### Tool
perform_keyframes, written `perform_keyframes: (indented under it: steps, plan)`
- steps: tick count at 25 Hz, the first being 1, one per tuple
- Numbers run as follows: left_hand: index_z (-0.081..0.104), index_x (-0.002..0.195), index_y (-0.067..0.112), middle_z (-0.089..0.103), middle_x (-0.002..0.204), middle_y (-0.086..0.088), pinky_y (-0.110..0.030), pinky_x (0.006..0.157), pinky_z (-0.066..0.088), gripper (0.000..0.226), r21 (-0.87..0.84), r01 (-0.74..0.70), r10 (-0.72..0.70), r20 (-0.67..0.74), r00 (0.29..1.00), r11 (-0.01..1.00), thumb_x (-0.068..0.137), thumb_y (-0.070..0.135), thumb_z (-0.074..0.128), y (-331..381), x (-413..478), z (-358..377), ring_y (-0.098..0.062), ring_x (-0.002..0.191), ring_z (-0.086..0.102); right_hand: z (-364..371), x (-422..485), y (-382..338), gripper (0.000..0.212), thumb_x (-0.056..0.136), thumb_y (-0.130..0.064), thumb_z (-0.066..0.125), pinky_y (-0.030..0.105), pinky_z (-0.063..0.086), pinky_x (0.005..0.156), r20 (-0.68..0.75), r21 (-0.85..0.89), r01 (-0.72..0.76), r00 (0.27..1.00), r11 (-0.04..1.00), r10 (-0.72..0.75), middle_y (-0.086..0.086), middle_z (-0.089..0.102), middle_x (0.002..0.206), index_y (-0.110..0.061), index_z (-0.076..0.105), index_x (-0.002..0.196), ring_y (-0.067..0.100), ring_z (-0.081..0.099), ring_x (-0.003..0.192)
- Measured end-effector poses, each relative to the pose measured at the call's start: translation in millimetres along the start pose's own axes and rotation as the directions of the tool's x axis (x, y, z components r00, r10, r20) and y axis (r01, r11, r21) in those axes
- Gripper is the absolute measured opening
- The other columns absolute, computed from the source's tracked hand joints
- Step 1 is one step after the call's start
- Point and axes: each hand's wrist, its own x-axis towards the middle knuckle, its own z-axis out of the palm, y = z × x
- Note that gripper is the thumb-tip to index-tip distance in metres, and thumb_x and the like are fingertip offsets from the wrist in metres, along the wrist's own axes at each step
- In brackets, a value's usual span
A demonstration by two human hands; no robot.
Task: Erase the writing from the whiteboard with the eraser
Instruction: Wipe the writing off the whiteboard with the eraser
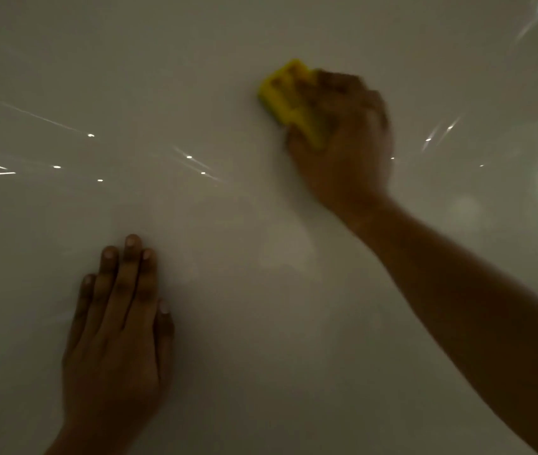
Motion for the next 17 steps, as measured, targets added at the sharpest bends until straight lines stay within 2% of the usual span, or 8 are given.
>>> perform_keyframes:
  steps: [3, 5, 10, 13, 14, 15, 16, 17]
  plan:
    - [0.029, 0.156, 0.007, 0.024, 0.166, -0.011, -0.039, 0.129, 0.013, 0.056, -0.006, -0.014, 0.014, 0.013, 1.000, 1.000, 0.103, 0.026, 0.032, -4, -1, -3, -0.024, 0.157, 0.016, 9, -57, -58, 0.042, 0.080, -0.037, 0.068, 0.041, 0.049, 0.081, 0.194, 0.110, 0.297, 0.929, 0.949, -0.313, -0.003, 0.066, 0.130, -0.033, 0.069, 0.122, 0.030, 0.063, 0.096]
    - [0.031, 0.154, 0.006, 0.028, 0.164, -0.013, -0.038, 0.129, 0.015, 0.055, -0.014, -0.038, 0.038, 0.013, 0.999, 0.999, 0.104, 0.026, 0.035, -7, -6, -5, -0.024, 0.156, 0.019, 0, -90, -65, 0.038, 0.082, -0.038, 0.068, 0.041, 0.047, 0.077, 0.248, 0.150, 0.386, 0.876, 0.910, -0.413, -0.007, 0.067, 0.129, -0.035, 0.070, 0.120, 0.028, 0.062, 0.091]
    - [0.037, 0.150, 0.000, 0.033, 0.162, -0.016, -0.046, 0.126, 0.023, 0.052, -0.029, -0.101, 0.103, 0.057, 0.993, 0.994, 0.101, 0.016, 0.038, -16, -42, -16, -0.029, 0.155, 0.024, -34, -181, -57, 0.027, 0.077, -0.035, 0.072, 0.037, 0.045, 0.069, 0.350, 0.188, 0.353, 0.848, 0.916, -0.399, -0.006, 0.073, 0.113, -0.033, 0.076, 0.104, 0.027, 0.059, 0.078]
    - [0.035, 0.151, 0.000, 0.031, 0.163, -0.016, -0.045, 0.127, 0.022, 0.054, -0.073, -0.064, 0.069, 0.078, 0.995, 0.995, 0.099, 0.015, 0.036, -4, -52, -19, -0.028, 0.155, 0.023, -36, -177, -53, 0.017, 0.079, -0.033, 0.070, 0.034, 0.044, 0.069, 0.391, 0.193, 0.399, 0.807, 0.896, -0.443, -0.003, 0.073, 0.107, -0.028, 0.073, 0.095, 0.030, 0.060, 0.078]
    - [0.034, 0.152, 0.001, 0.031, 0.163, -0.015, -0.043, 0.127, 0.022, 0.054, -0.083, -0.074, 0.082, 0.090, 0.993, 0.994, 0.100, 0.017, 0.035, 1, -54, -19, -0.027, 0.155, 0.023, -34, -159, -41, 0.016, 0.080, -0.032, 0.068, 0.035, 0.046, 0.071, 0.360, 0.142, 0.385, 0.838, 0.912, -0.410, -0.002, 0.073, 0.105, -0.025, 0.071, 0.094, 0.033, 0.063, 0.082]
    - [0.034, 0.152, 0.002, 0.030, 0.164, -0.013, -0.042, 0.127, 0.021, 0.055, -0.085, -0.089, 0.098, 0.104, 0.990, 0.992, 0.100, 0.018, 0.034, 4, -56, -18, -0.027, 0.155, 0.023, -32, -138, -22, 0.018, 0.080, -0.031, 0.067, 0.036, 0.050, 0.078, 0.277, 0.050, 0.316, 0.907, 0.947, -0.318, -0.003, 0.074, 0.108, -0.022, 0.071, 0.096, 0.034, 0.065, 0.089]
    - [0.034, 0.153, 0.003, 0.030, 0.164, -0.012, -0.042, 0.127, 0.021, 0.056, -0.081, -0.097, 0.106, 0.114, 0.988, 0.992, 0.100, 0.019, 0.033, 4, -60, -17, -0.026, 0.155, 0.023, -35, -115, 1, 0.020, 0.081, -0.030, 0.069, 0.036, 0.051, 0.086, 0.153, -0.034, 0.164, 0.976, 0.986, -0.157, -0.003, 0.072, 0.113, -0.021, 0.072, 0.099, 0.033, 0.065, 0.097]
    - [0.034, 0.153, 0.003, 0.029, 0.165, -0.011, -0.041, 0.127, 0.020, 0.056, -0.074, -0.097, 0.106, 0.124, 0.987, 0.992, 0.099, 0.020, 0.034, 2, -64, -17, -0.026, 0.155, 0.023, -43, -98, 21, 0.024, 0.080, -0.032, 0.070, 0.031, 0.049, 0.091, 0.017, -0.064, -0.066, 0.998, 0.996, 0.067, 0.000, 0.069, 0.117, -0.020, 0.071, 0.101, 0.030, 0.064, 0.103]
